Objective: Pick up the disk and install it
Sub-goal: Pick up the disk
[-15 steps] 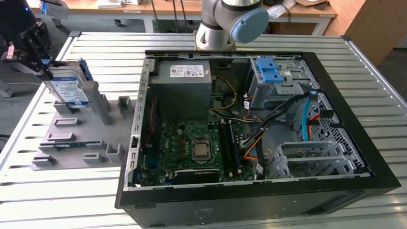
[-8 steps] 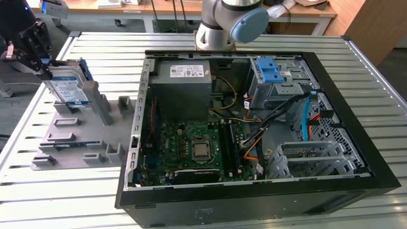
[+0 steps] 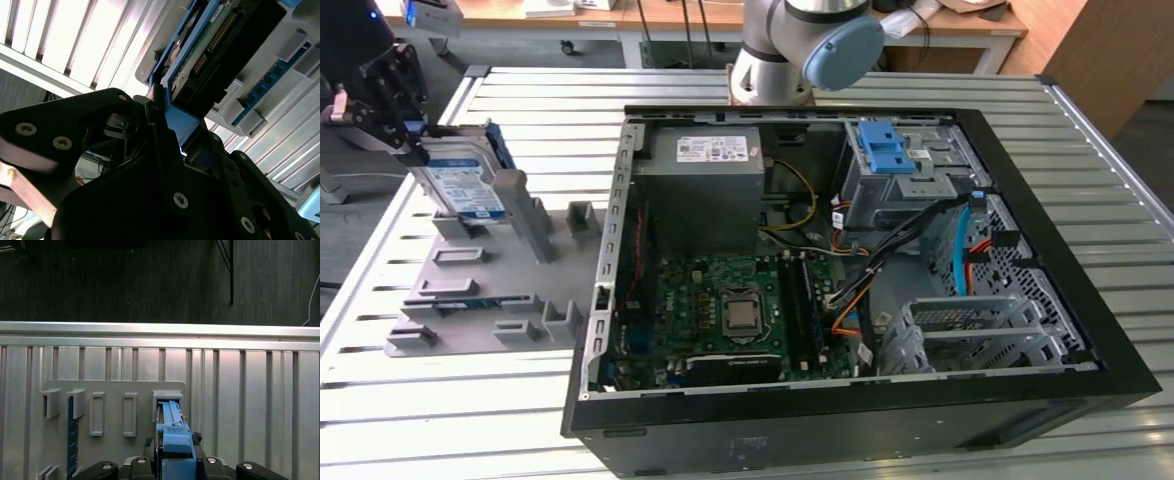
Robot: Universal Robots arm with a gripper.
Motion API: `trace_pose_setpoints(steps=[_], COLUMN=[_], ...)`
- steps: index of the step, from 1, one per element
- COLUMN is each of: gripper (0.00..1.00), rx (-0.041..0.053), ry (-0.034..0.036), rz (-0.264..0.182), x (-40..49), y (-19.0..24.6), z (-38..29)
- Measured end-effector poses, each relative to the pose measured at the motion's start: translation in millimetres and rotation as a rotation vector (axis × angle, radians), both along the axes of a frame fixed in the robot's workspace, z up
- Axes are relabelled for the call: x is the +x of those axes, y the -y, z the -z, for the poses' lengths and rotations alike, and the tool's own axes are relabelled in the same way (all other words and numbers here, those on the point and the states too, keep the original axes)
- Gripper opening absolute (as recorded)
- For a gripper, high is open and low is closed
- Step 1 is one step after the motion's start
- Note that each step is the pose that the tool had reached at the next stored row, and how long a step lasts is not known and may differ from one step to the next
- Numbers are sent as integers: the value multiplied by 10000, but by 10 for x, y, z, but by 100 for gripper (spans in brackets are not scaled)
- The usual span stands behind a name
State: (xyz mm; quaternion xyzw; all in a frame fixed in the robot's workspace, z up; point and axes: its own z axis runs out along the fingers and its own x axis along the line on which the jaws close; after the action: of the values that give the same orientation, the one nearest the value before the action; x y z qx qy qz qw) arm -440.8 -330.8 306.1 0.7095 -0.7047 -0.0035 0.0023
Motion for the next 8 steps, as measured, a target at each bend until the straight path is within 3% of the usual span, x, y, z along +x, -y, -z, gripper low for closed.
trace_pose_setpoints(steps=[8], gripper=[36], rx=[0], ry=[0], rz=[0], x=[0], y=[0], z=[-17])
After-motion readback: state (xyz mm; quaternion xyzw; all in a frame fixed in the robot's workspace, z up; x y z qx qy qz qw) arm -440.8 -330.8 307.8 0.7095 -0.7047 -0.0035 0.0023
